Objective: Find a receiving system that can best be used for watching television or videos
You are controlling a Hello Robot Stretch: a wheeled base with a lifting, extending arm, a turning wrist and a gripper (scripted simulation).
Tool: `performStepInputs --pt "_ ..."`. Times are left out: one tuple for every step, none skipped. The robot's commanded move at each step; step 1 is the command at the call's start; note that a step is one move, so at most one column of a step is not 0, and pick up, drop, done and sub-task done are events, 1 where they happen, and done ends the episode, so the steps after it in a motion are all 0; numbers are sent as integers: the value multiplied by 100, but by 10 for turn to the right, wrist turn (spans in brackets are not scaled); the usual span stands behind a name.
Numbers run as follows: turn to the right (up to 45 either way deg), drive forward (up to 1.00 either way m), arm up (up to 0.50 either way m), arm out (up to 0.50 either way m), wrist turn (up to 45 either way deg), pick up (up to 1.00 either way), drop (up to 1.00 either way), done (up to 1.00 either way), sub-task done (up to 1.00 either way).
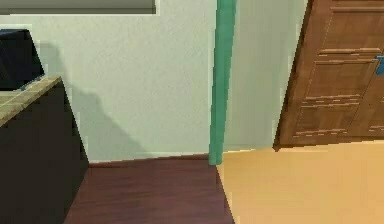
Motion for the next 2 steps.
performStepInputs --pt "-30 0 0 0 0 0 0 0 0" --pt "0 15 0 0 0 0 0 0 0"
